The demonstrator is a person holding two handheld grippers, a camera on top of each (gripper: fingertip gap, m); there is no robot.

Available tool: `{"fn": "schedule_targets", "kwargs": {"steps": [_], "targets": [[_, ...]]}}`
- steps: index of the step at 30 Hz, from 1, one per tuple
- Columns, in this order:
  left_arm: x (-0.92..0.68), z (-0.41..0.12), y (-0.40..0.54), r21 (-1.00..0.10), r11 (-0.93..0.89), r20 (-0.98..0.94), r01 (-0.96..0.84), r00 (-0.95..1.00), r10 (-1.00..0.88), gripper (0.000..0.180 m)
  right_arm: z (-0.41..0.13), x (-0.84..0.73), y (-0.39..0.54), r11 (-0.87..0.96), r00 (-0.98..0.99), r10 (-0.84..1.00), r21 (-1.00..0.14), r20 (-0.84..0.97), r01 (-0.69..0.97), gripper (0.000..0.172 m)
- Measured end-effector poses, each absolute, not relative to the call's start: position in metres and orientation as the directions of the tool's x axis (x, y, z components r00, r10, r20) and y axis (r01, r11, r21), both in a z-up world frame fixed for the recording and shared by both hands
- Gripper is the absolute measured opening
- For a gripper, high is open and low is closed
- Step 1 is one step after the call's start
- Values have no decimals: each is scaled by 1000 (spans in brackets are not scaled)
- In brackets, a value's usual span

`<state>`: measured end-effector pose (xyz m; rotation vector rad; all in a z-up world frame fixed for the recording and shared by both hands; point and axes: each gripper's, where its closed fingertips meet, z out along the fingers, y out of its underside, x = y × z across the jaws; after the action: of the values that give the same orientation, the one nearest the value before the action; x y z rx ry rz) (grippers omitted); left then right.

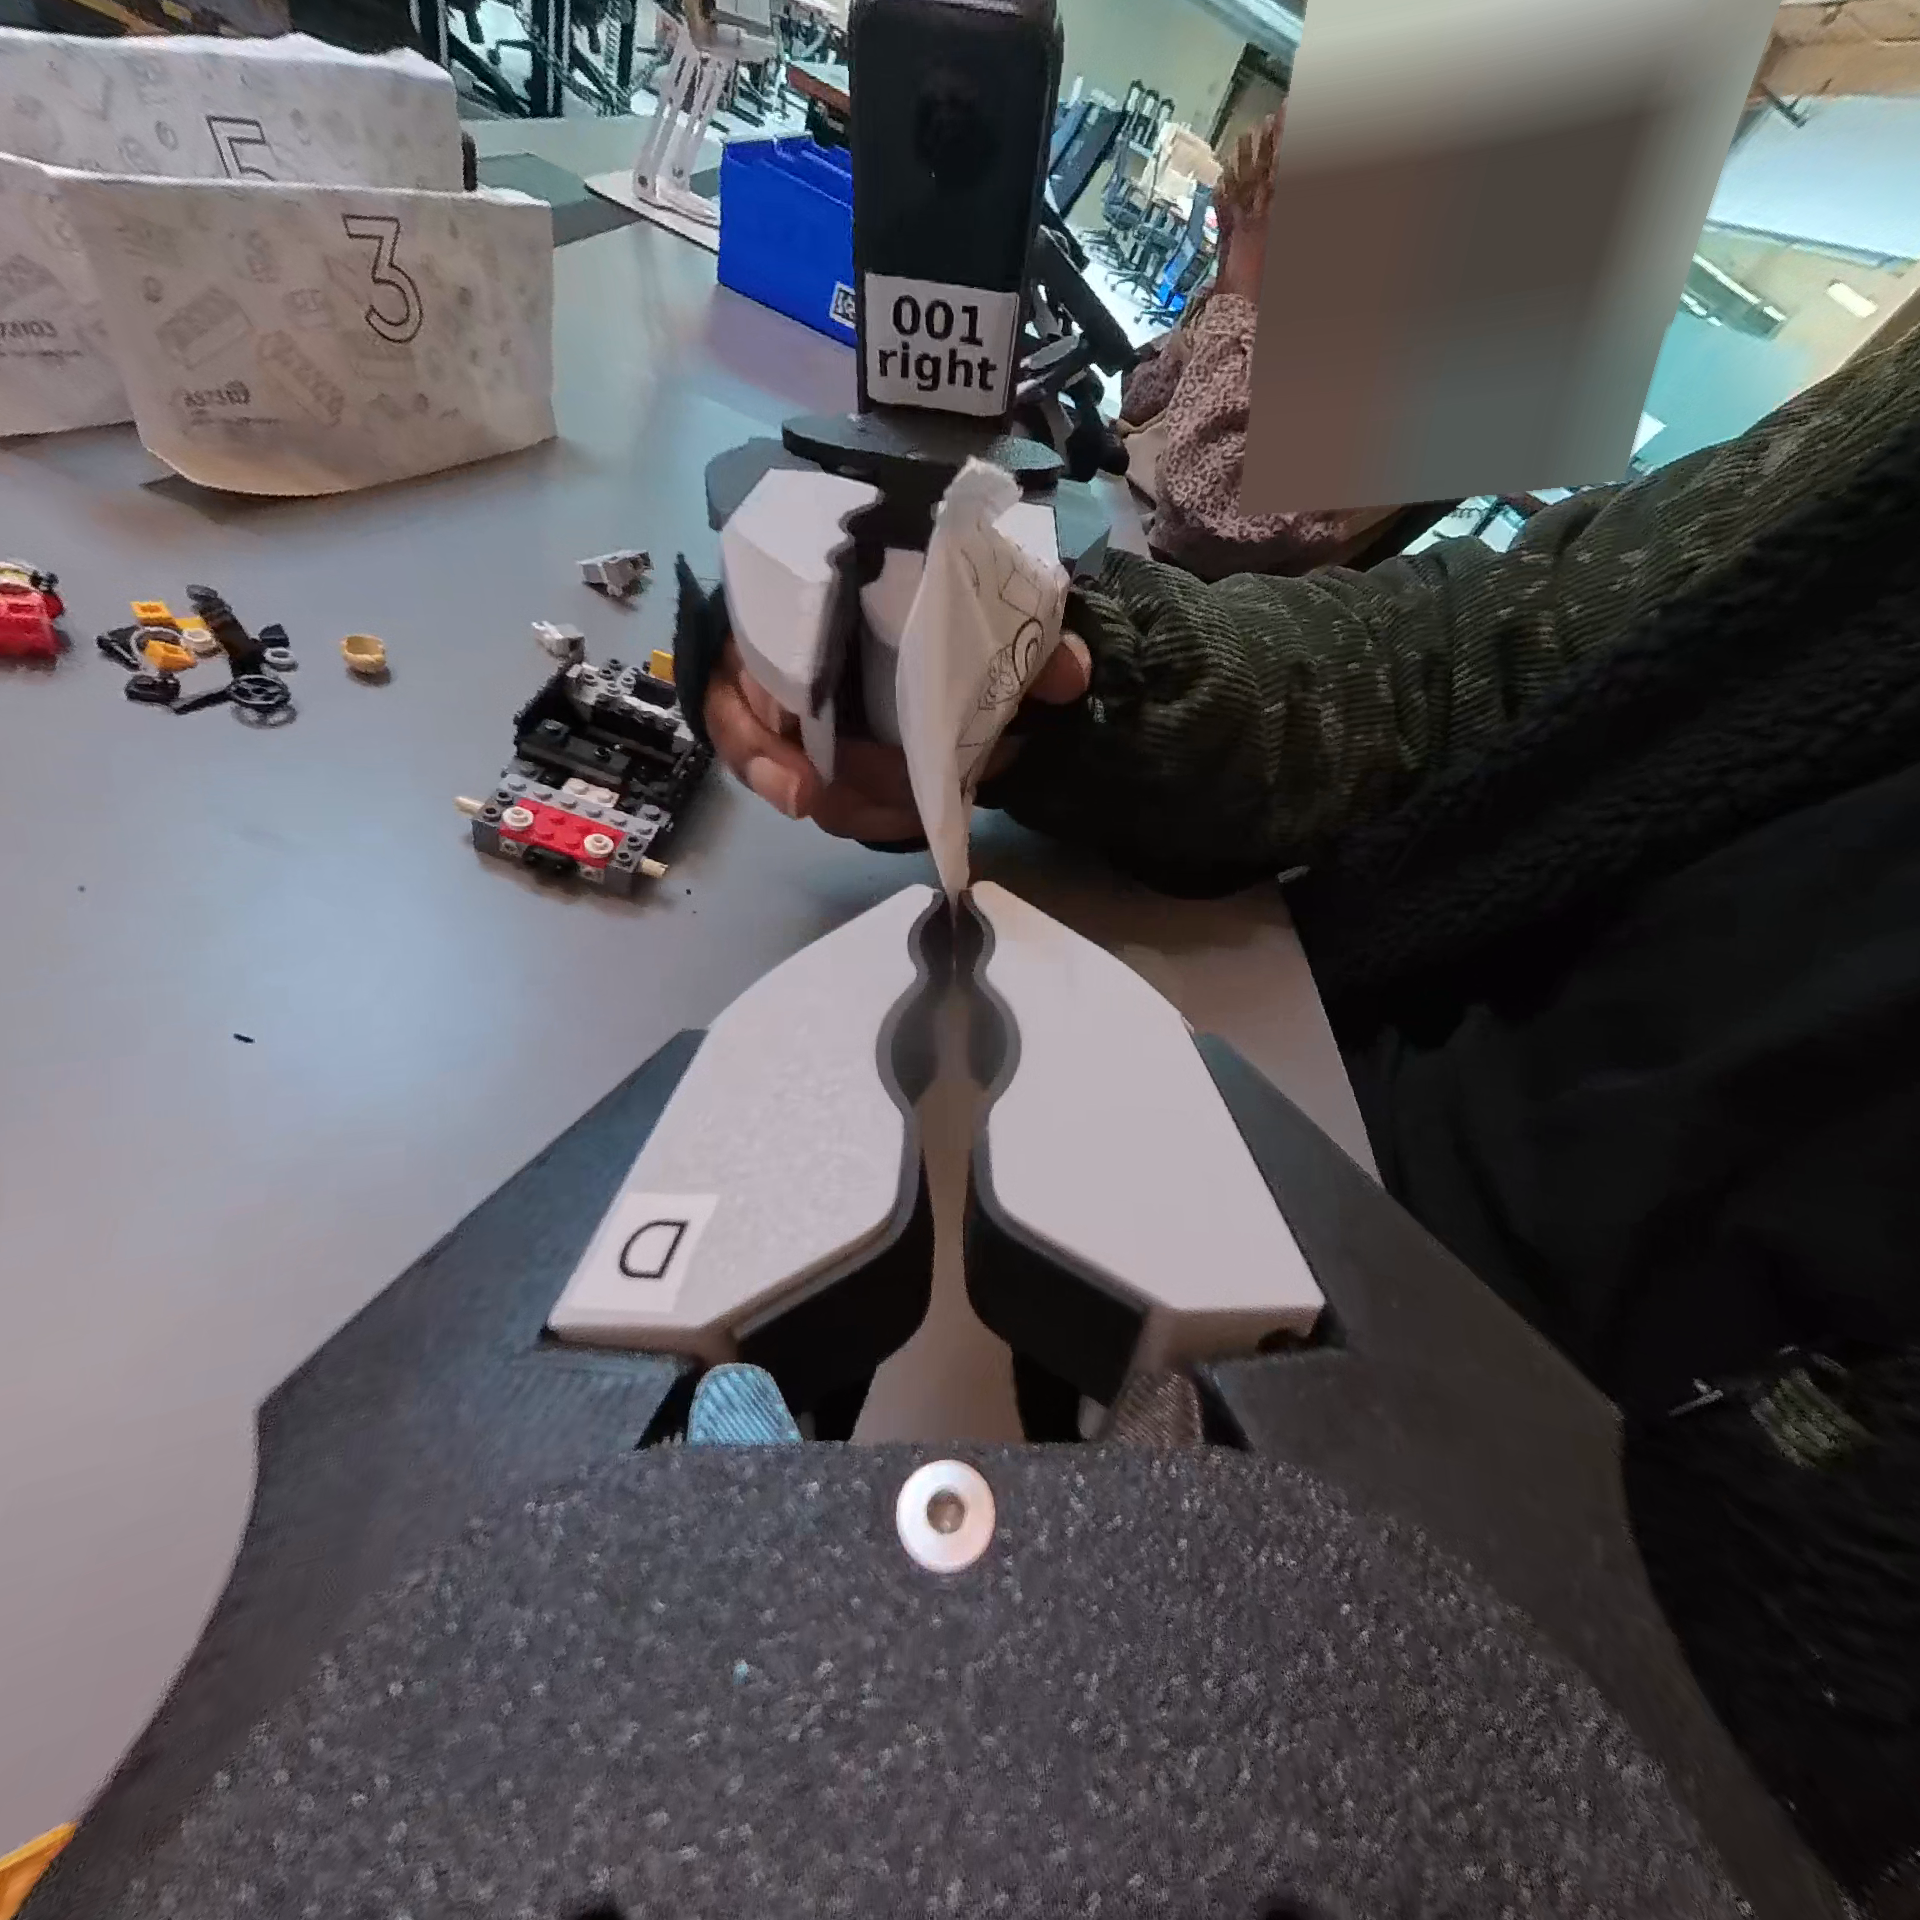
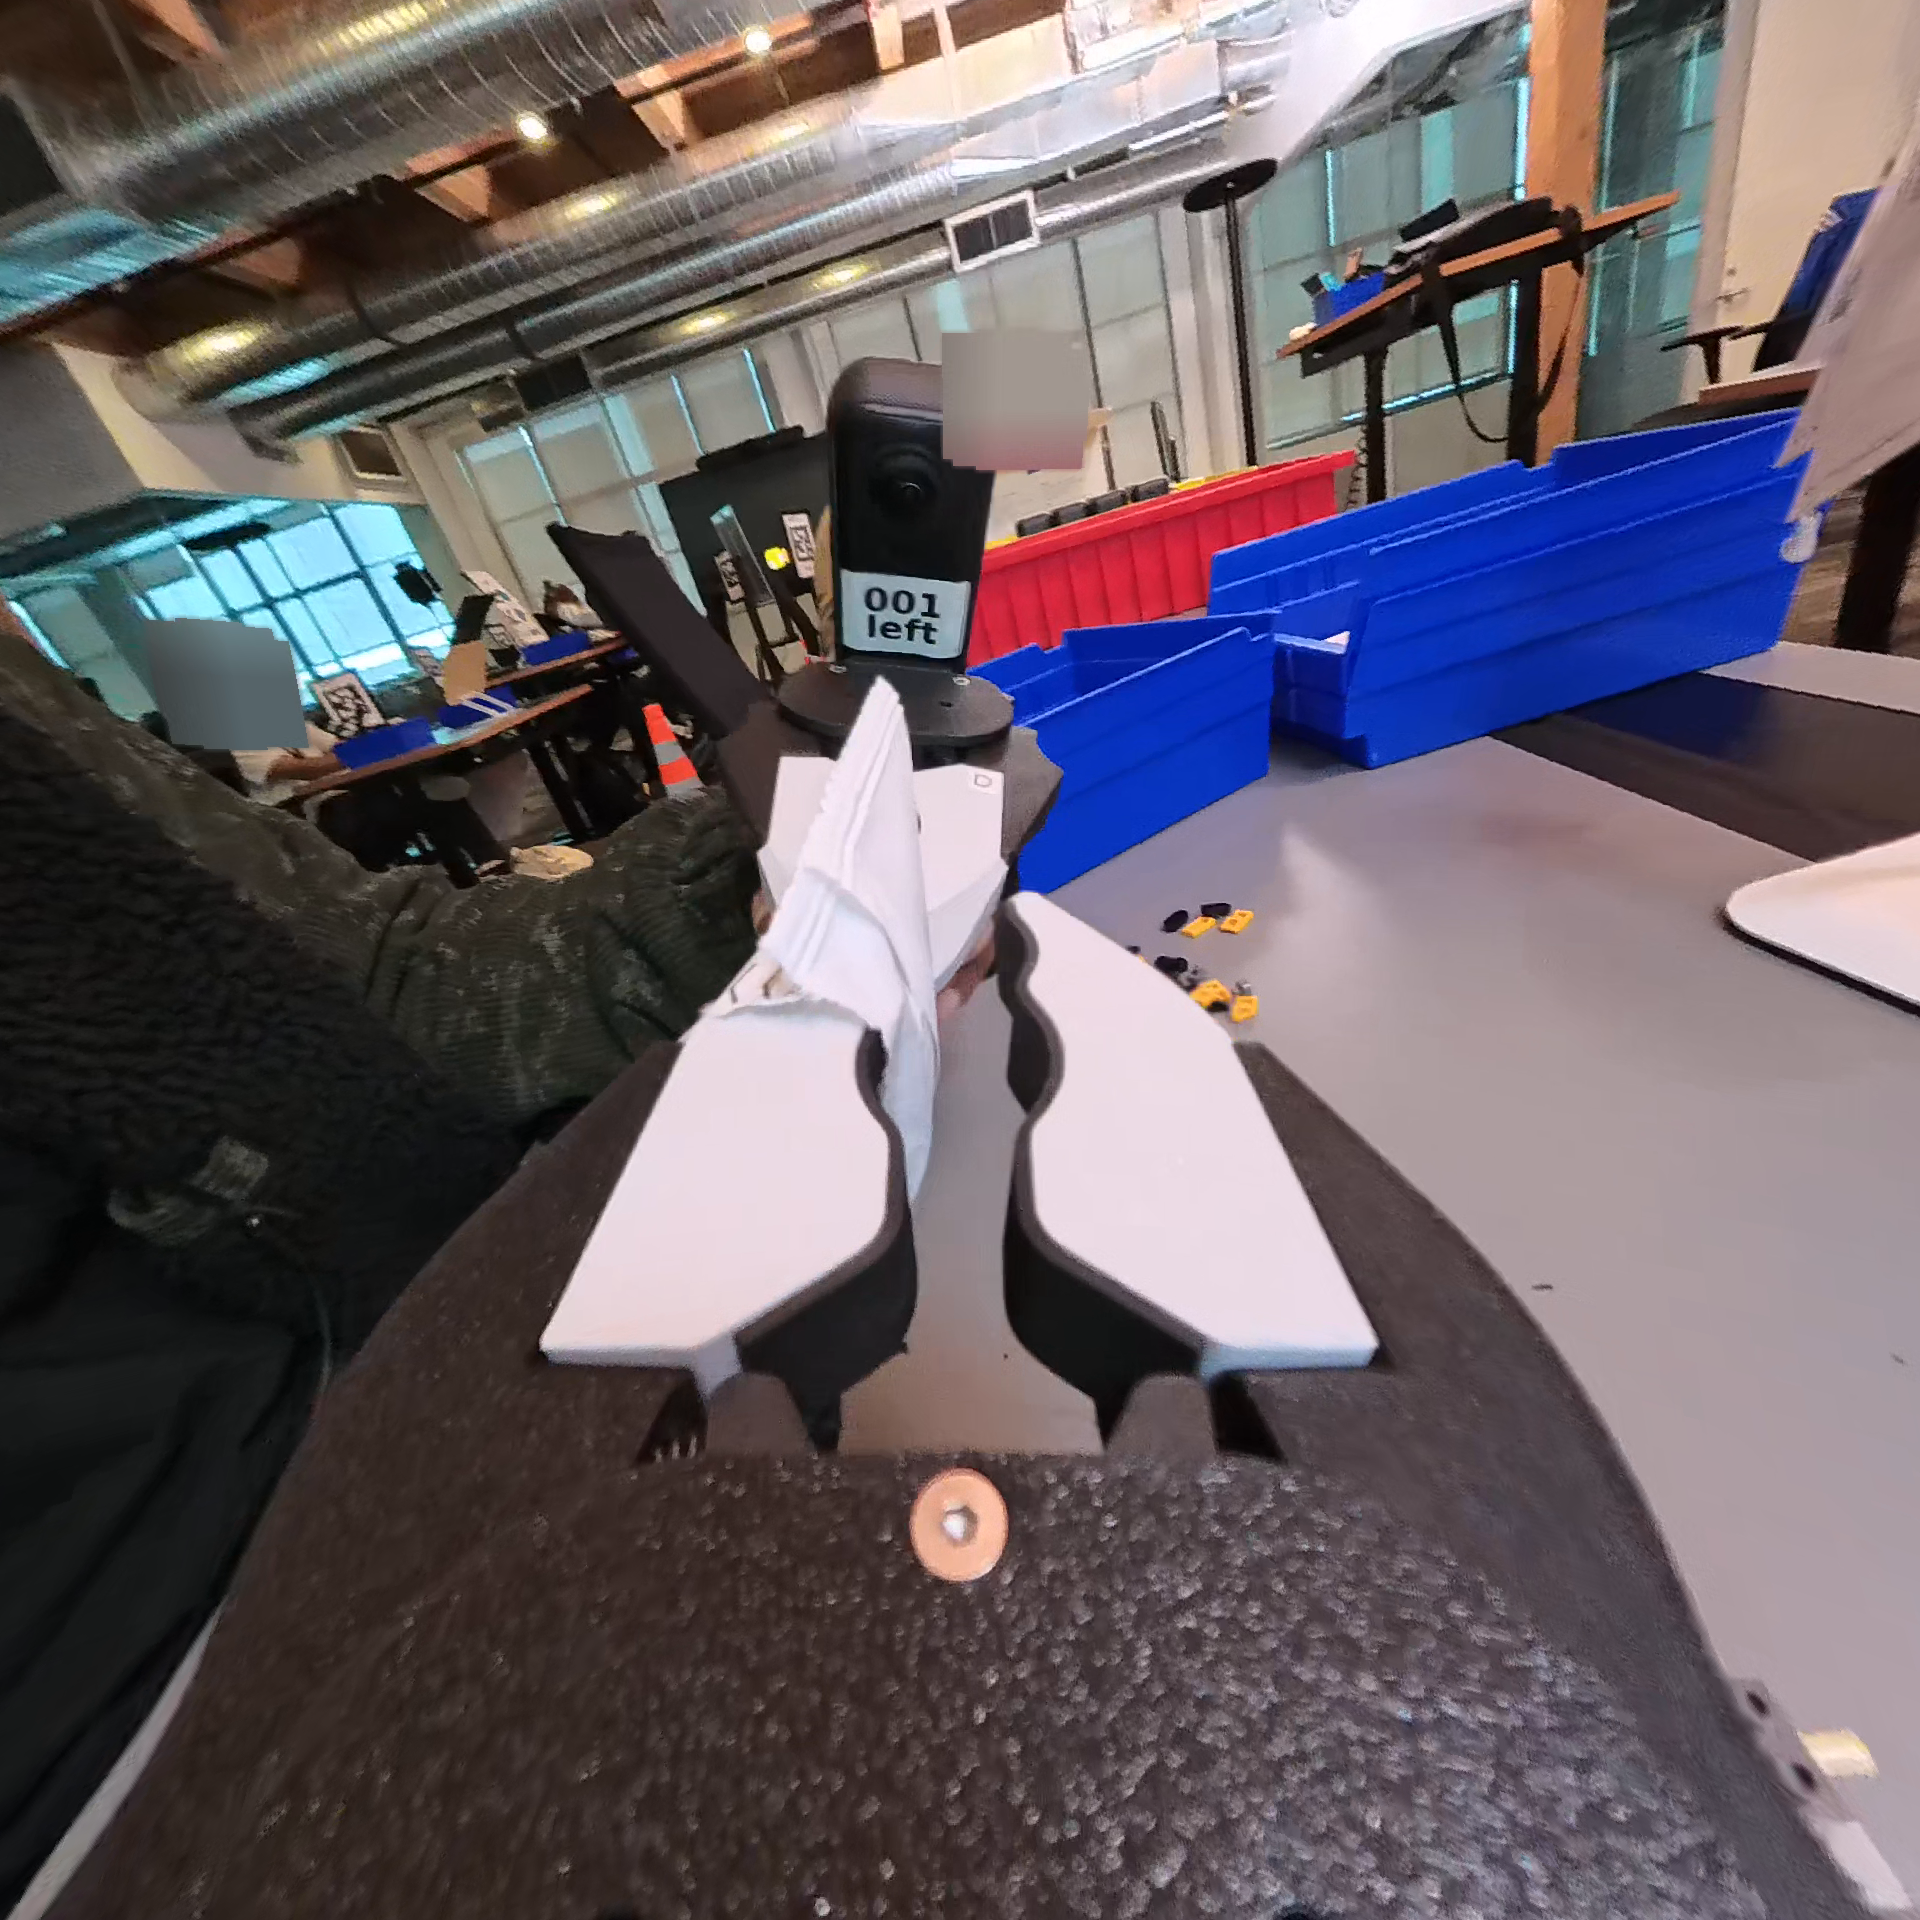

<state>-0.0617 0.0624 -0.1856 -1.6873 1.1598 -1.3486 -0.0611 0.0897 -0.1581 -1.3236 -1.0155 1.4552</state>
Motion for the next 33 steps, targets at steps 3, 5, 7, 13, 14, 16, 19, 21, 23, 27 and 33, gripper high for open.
{"fn": "schedule_targets", "kwargs": {"steps": [3,5,7,13,14,16,19,21,23,27,33], "targets": [[-61,-186,61,-897,-381,377,-226,59,-924,0,-158,-61,90,-283,-33,959,-956,-281,-74,31],[-60,-188,63,-894,-382,376,-233,71,-924,0,-161,-64,85,-303,-66,951,-952,-301,-33,45],[-59,-189,59,-892,-379,378,-245,54,-924,0,-166,-67,80,-321,-92,943,-947,-320,7,53],[-60,-186,58,-894,-384,385,-233,43,-922,0,-163,-64,84,-343,-94,936,-939,-341,-7,53],[-60,-187,58,-890,-390,391,-235,43,-919,0,-164,-63,87,-332,-73,941,-943,-331,-8,48],[-60,-186,57,-887,-401,407,-230,27,-913,0,-163,-60,94,-312,-26,950,-949,-312,-35,36],[-60,-189,57,-881,-407,410,-242,42,-911,0,-164,-60,94,-267,0,964,-963,-267,-31,23],[-61,-190,60,-873,-426,427,-238,51,-903,0,-164,-62,92,-231,11,973,-972,-232,-30,14],[-61,-190,60,-871,-431,433,-238,45,-900,0,-164,-63,91,-232,13,973,-973,-232,-20,17],[-58,-192,57,-872,-422,427,-250,36,-903,0,-172,-70,77,-261,-68,962,-964,-264,45,37],[-56,-187,49,-881,-408,424,-238,-18,-906,0,-172,-72,73,-344,-121,930,-938,-347,48,54]]}}
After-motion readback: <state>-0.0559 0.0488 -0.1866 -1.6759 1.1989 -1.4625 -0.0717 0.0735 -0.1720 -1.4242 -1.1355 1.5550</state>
